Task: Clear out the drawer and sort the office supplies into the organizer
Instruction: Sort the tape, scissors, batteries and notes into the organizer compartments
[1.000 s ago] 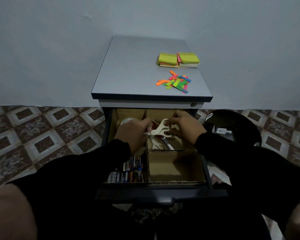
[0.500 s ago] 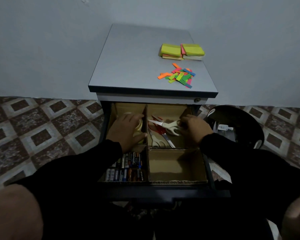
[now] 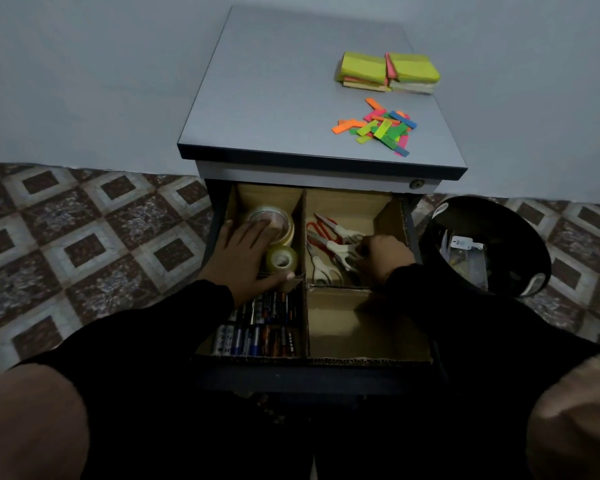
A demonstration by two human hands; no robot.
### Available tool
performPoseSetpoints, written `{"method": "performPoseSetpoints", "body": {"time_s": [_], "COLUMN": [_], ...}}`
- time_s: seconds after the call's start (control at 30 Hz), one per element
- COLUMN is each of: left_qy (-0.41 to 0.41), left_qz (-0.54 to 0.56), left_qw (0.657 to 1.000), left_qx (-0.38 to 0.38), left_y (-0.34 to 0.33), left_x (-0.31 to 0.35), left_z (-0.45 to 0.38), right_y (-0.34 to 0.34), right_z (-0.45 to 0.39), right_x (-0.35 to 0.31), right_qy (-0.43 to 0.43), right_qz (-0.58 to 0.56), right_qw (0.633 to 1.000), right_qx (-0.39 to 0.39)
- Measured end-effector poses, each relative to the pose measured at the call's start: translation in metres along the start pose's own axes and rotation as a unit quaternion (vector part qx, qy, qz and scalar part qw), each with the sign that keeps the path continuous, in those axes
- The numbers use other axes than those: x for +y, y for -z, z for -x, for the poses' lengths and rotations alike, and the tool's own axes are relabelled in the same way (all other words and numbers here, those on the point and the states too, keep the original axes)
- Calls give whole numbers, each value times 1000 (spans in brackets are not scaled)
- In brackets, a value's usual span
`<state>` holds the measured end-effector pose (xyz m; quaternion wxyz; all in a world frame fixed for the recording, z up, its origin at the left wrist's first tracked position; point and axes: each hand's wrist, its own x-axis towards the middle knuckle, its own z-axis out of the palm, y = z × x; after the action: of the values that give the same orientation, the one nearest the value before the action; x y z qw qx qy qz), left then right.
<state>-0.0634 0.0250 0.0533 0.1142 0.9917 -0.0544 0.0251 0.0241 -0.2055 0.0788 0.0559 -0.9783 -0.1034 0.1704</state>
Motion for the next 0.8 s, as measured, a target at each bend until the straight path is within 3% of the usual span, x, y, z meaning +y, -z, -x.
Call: {"method": "performPoseSetpoints", "body": {"time_s": [0.5,0.8], "left_qy": [-1,2], "left_qz": [39,57], "left_qw": [999,998], "left_qx": [16,13], "left_y": [-2,-2], "left_x": [-3,-4], "left_z": [0,-1], "right_y": [-11,-12], "right_z": [-19,-14], "right_x": [0,0], "right_qy": [-60,-34], "right_qz": [-154,-203], "right_qw": [984,977], "right_qx": [-63,-52]}}
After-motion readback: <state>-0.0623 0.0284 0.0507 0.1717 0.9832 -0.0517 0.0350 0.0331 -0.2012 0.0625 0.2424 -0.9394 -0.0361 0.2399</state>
